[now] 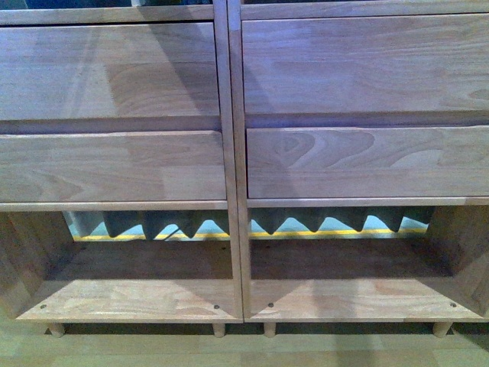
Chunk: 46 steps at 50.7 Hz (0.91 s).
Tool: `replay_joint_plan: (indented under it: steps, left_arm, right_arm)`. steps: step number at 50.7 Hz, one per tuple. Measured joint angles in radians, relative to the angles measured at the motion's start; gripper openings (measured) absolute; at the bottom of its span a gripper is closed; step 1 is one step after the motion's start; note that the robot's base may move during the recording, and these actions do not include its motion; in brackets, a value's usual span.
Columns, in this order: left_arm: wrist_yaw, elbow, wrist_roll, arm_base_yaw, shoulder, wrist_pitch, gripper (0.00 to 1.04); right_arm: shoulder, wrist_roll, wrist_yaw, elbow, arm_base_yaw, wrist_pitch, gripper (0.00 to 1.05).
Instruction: Organize books on shelf
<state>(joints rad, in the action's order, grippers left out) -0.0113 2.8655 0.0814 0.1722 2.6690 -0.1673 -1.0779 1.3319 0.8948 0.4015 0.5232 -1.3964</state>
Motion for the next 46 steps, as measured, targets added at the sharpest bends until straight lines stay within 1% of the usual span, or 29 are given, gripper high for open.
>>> replay_joint_plan:
  steps: [5,7,9,10,14,15,17,22,23,26,29,30,33,39,46]
  left_arm:
    - [-0.02,0.01,-0.01,0.013,0.002,0.017,0.17]
    - [-0.047,0.012,-0.012,0.019,0.002,0.026,0.17]
    - [-0.06,0.015,-0.018,0.023,0.002,0.036,0.24]
    - [-0.06,0.015,-0.018,0.023,0.002,0.036,0.24]
    - [-0.08,0.018,-0.019,0.025,0.002,0.058,0.4]
    - [-0.082,0.018,-0.019,0.025,0.002,0.061,0.47]
    - [-0.078,0.003,-0.018,0.024,-0.005,0.055,0.52]
    - [-0.054,-0.108,-0.003,0.018,-0.056,0.043,0.7]
    - [-0.05,-0.117,-0.002,0.017,-0.06,0.043,0.72]
    - [-0.028,-0.151,0.008,0.014,-0.077,0.061,0.82]
    - [-0.016,-0.252,0.019,0.01,-0.13,0.036,0.96]
    - [-0.014,-0.283,0.022,0.01,-0.148,0.028,0.99]
    - [-0.031,-0.399,0.026,0.008,-0.217,-0.026,0.97]
    - [-0.059,-0.553,0.049,0.008,-0.32,-0.097,0.98]
    - [-0.075,-0.672,0.091,0.013,-0.407,-0.146,0.98]
  right_arm:
    - [0.0,0.004,0.0,-0.004,0.0,0.0,0.98]
    - [0.0,0.005,0.0,-0.005,0.0,0.0,0.98]
    - [0.0,0.006,0.0,-0.005,0.0,0.0,0.98]
    - [0.0,0.008,0.0,-0.005,0.0,0.0,0.98]
    - [0.0,0.009,0.0,-0.006,0.0,0.0,0.98]
    - [0.0,0.009,0.0,-0.006,0.0,0.0,0.98]
    - [0.0,0.01,0.0,-0.006,0.0,0.0,0.98]
    - [0.0,0.012,0.0,-0.006,0.0,0.0,0.98]
    - [0.0,0.012,0.0,-0.006,0.0,0.0,0.98]
    - [0.0,0.013,0.0,-0.007,0.0,0.0,0.98]
    - [0.0,0.013,0.0,-0.007,0.0,0.0,0.98]
    - [0.0,0.014,0.0,-0.006,0.0,0.0,0.98]
    - [0.0,0.015,0.0,-0.007,0.0,0.0,0.98]
    - [0.0,0.015,0.0,-0.006,0.0,0.0,0.98]
    - [0.0,0.015,0.0,-0.007,0.0,0.0,0.98]
